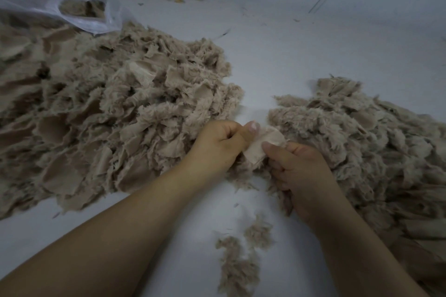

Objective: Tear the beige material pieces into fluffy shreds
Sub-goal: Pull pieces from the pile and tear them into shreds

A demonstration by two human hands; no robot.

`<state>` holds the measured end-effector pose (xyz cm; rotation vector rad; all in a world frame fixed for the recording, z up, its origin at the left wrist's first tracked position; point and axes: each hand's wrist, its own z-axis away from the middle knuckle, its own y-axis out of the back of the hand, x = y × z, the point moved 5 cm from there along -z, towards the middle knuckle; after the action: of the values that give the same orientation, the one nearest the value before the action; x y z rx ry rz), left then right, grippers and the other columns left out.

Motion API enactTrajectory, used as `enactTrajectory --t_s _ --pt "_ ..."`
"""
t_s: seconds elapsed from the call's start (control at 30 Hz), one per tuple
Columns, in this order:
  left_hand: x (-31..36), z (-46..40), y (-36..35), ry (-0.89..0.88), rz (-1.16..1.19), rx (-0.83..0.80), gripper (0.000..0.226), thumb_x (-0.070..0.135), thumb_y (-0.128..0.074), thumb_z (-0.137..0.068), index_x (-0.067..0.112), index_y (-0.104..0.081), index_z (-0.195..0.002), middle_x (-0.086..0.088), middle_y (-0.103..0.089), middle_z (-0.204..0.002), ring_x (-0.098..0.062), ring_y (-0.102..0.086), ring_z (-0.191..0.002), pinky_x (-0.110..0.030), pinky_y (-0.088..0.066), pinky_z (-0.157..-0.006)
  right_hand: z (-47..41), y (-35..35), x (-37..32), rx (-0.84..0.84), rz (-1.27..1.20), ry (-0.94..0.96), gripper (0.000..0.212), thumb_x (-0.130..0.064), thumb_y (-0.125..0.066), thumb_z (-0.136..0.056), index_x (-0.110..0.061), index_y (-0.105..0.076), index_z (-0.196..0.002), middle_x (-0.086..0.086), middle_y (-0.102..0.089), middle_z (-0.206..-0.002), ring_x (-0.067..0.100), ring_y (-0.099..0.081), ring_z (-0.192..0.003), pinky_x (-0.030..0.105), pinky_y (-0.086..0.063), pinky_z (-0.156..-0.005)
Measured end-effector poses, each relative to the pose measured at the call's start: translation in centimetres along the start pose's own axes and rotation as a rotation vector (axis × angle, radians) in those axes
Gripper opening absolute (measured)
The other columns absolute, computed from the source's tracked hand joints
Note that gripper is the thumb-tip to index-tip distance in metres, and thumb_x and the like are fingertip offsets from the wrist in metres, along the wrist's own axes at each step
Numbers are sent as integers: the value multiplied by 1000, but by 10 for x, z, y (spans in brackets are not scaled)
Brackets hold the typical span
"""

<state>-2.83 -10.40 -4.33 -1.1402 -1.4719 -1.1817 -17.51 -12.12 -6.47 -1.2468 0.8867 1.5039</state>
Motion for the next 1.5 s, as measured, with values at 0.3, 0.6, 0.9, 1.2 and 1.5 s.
enactTrajectory --t_s 0.3,0.6,0.9,1.2,1.5 --pt "-13 0 -3 128 -130 -268 32 14 -78 -80 -5 -58 -65 -8 -49 -52 -13 -40 -46 -22 -31 -46 3 -1 -3 -1 -59 11 54 -17 -63 -96 -21 -62 -42 -9 -48 -40 2 -40 -30 14 -31 -32" --pt "-10 3 -4 128 -236 -458 22 13 -79 -80 7 -65 -65 4 -53 -50 -7 -42 -45 -21 -34 -47 -1 9 4 111 -94 12 50 -17 -67 -94 -20 -55 -46 -3 -36 -42 12 -27 -34 18 -26 -34" --pt "0 9 0 110 -308 -630 47 55 -78 -69 14 -62 -53 -3 -42 -44 -18 -32 -42 -28 -27 -45 -4 11 6 86 -28 -23 38 -20 -76 -83 -18 -55 -51 0 -37 -44 15 -26 -36 19 -25 -37" --pt "-8 0 -5 95 129 -159 26 18 -64 -92 10 -72 -69 -13 -59 -55 -18 -52 -46 -21 -42 -46 0 -2 1 -117 132 57 20 -12 -80 -79 4 -70 -74 27 -65 -65 23 -55 -54 28 -44 -50" --pt "-20 -3 7 312 411 -29 41 38 -64 -90 -1 -61 -80 -5 -36 -46 -13 -23 -31 -14 -18 -37 -1 4 4 -53 0 -45 39 -18 -74 -85 -18 -57 -50 -2 -38 -40 13 -25 -30 14 -23 -35"
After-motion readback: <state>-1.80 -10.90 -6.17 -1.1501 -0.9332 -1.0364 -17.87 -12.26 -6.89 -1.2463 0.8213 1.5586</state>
